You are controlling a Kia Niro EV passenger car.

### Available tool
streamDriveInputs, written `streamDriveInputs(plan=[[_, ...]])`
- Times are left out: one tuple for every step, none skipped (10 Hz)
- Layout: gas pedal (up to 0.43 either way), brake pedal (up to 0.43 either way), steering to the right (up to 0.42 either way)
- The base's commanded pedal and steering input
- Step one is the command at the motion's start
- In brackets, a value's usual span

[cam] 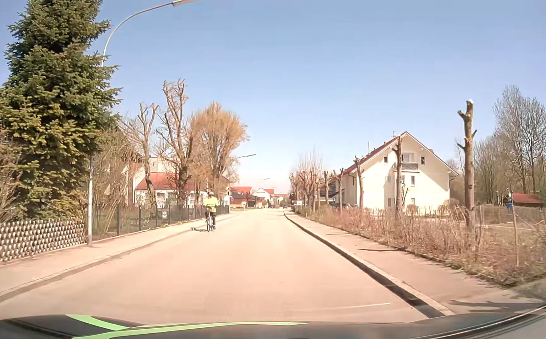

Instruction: Follow the waypoints while adhering to traffic rules and regulations

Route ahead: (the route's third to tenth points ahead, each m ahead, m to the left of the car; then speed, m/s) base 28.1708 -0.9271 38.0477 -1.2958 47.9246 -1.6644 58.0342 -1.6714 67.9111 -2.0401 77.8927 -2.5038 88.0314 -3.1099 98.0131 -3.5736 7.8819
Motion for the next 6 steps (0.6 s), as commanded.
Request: streamDriveInputs(plan=[[0.059,0.000,-0.003],[0.067,0.000,-0.003],[0.067,0.000,-0.003],[0.079,0.000,-0.003],[0.079,0.000,-0.003],[0.079,0.000,-0.003]])
